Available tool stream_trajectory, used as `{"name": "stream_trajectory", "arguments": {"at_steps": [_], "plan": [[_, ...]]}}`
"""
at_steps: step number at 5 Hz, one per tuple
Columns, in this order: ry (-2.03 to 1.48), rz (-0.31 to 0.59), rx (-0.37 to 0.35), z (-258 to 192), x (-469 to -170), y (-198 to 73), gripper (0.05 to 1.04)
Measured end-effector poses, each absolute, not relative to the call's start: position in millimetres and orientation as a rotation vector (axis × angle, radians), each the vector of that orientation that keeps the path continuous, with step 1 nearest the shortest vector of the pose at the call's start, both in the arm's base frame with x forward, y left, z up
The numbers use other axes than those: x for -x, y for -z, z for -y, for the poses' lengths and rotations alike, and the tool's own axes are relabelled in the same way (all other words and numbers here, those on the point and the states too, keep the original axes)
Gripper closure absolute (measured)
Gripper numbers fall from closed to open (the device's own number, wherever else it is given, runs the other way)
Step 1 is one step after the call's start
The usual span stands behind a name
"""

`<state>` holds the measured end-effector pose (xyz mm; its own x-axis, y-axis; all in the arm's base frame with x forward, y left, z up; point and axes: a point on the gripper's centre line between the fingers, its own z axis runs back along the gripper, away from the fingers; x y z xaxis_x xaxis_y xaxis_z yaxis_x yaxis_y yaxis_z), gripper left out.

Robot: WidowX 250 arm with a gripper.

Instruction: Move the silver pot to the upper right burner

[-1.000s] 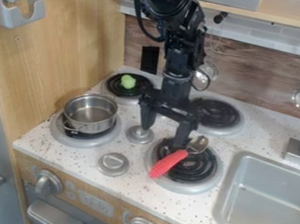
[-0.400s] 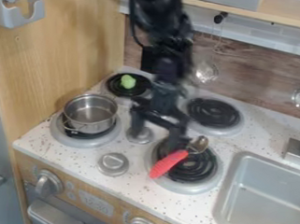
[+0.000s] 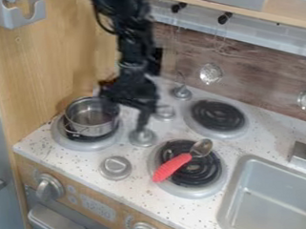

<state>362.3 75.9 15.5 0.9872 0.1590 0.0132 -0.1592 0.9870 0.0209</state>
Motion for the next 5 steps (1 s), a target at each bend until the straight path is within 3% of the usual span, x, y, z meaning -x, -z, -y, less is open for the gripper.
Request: {"name": "stream_trajectory", "arguments": {"at_steps": [1, 3, 5], "plan": [[-0.173, 0.024, -0.052, -84, -371, -7, 0.084], [-0.217, -0.043, -0.062, -91, -391, 34, 0.124], [-0.205, -0.034, -0.065, -92, -395, 36, 0.685]]}}
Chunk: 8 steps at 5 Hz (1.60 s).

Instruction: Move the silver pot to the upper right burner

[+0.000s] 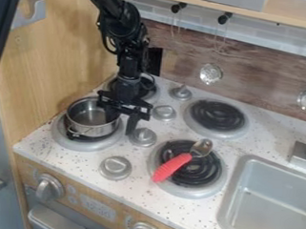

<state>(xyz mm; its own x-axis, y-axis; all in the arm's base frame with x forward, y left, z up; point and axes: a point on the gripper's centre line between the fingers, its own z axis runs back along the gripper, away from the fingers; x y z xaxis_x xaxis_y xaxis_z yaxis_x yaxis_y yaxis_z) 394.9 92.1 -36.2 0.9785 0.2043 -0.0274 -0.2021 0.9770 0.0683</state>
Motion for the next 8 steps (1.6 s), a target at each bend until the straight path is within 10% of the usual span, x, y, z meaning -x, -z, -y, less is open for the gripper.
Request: {"name": "stream_trajectory", "arguments": {"at_steps": [2, 5, 8], "plan": [[-0.148, -0.033, -0.075, -79, -384, 33, 0.999], [0.205, 0.084, -0.003, 25, -385, 0, 1.025], [0.336, 0.248, -0.043, 67, -456, -15, 1.025]]}}
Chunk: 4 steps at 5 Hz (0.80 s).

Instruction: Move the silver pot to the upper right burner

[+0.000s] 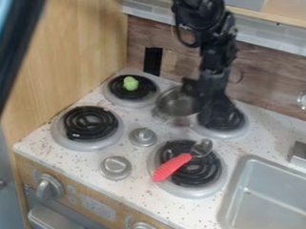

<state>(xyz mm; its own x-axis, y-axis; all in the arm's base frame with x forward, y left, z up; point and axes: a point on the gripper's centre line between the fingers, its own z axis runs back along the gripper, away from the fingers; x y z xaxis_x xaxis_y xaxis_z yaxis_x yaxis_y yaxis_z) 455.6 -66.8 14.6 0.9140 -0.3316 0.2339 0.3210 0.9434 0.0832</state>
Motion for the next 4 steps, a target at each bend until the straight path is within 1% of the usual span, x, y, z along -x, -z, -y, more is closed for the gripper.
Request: {"name": "stream_trajectory", "arguments": {"at_steps": [1, 2, 3, 4], "plan": [[0.372, 0.279, -0.026, 87, -480, -11, 1.025], [0.399, 0.289, -0.016, 95, -506, -3, 1.025], [0.418, 0.281, -0.022, 101, -520, 6, 1.025], [0.441, 0.267, -0.047, 108, -530, 15, 1.026]]}}
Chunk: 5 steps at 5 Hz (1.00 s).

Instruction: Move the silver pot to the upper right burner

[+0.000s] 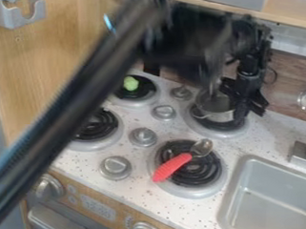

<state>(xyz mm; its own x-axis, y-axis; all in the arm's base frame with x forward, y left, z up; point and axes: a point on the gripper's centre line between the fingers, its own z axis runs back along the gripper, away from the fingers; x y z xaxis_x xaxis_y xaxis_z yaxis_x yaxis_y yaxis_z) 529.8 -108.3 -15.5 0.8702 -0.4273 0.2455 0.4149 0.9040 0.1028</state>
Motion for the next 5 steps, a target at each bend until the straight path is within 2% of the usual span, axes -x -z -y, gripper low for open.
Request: {"name": "stream_trajectory", "arguments": {"at_steps": [1, 2, 3, 4, 5], "plan": [[0.435, 0.261, -0.048, 109, -531, 16, 1.007], [0.427, 0.234, -0.037, 109, -524, 30, 0.856], [0.415, 0.243, -0.030, 108, -514, 26, 0.599], [0.406, 0.302, -0.022, 105, -502, 3, 0.290], [0.405, 0.358, -0.014, 96, -482, -22, 0.072]]}}
